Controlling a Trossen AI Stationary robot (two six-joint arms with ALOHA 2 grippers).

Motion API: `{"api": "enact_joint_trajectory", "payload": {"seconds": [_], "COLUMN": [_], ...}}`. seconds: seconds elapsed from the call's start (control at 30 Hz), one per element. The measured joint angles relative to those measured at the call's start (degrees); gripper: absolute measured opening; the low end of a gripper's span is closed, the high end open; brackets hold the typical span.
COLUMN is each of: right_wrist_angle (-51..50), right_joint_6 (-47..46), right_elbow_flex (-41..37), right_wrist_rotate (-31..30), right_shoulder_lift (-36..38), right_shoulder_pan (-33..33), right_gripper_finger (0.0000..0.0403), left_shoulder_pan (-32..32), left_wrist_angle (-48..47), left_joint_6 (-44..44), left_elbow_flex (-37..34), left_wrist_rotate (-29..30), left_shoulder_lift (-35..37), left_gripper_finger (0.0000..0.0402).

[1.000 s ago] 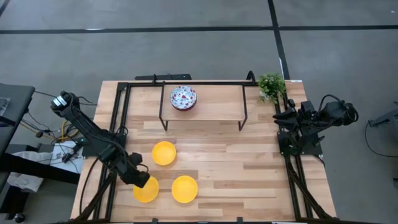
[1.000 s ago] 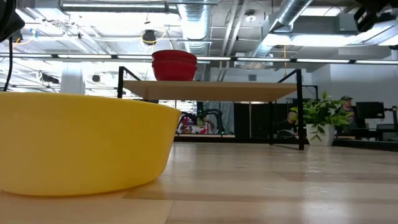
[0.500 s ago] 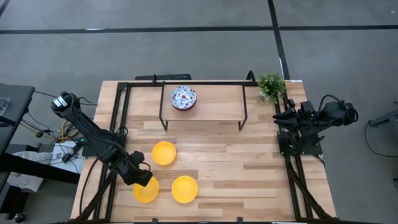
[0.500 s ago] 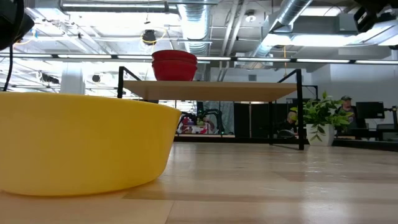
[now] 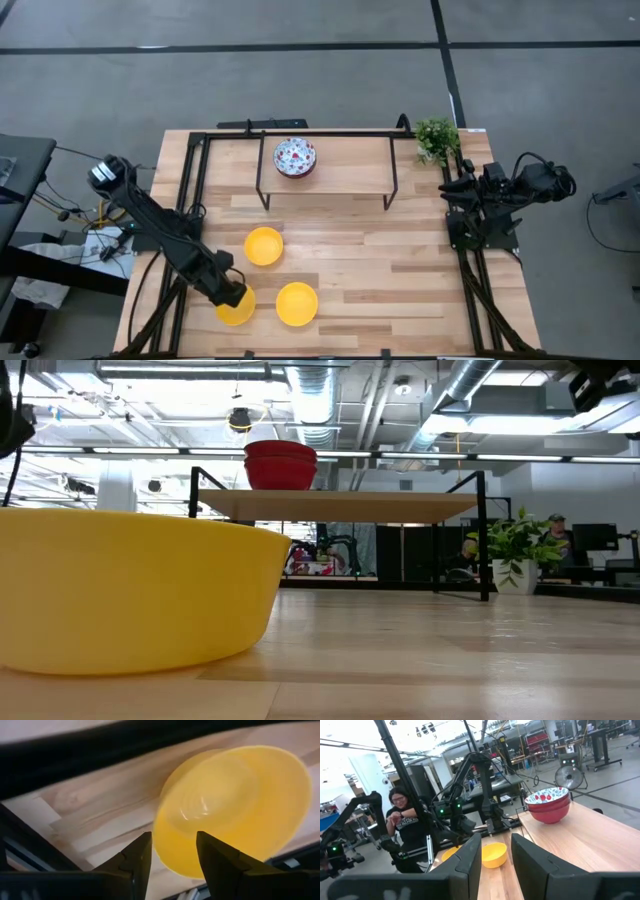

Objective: Pick & Place Mini bowls
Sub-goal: Put the bottom left yellow bowl on the shelf

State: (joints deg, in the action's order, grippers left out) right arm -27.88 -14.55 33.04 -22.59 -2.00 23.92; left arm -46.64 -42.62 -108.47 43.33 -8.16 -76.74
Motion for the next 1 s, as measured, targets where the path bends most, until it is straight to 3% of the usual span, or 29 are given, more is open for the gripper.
{"api": "enact_joint_trajectory", "payload": {"seconds": [0.53, 0.67, 0.83, 1.0], "right_wrist_angle": [0.0, 0.0, 0.0, 0.02], "right_joint_6": [0.0, 0.0, 0.0, -0.02], "right_elbow_flex": [0.0, 0.0, 0.0, 0.0], "right_wrist_rotate": [0.04, 0.04, 0.04, 0.04], "right_shoulder_lift": [0.0, 0.0, 0.0, 0.0], "right_shoulder_pan": [0.0, 0.0, 0.0, -0.01], "right_gripper_finger": [0.0097, 0.0097, 0.0097, 0.0097], "left_shoulder_pan": [-0.27, -0.27, -0.27, -0.4], "left_wrist_angle": [2.27, 2.41, 2.86, 3.02], "left_joint_6": [-1.09, -1.02, -0.87, -0.55], "left_elbow_flex": [-0.02, -0.02, 0.0, 0.08], "left_wrist_rotate": [-0.73, -0.47, -0.52, -0.42], "left_shoulder_lift": [-6.46, -7.38, -8.6, -8.18], "left_gripper_finger": [0.0135, 0.0098, 0.0021, 0.0008]}}
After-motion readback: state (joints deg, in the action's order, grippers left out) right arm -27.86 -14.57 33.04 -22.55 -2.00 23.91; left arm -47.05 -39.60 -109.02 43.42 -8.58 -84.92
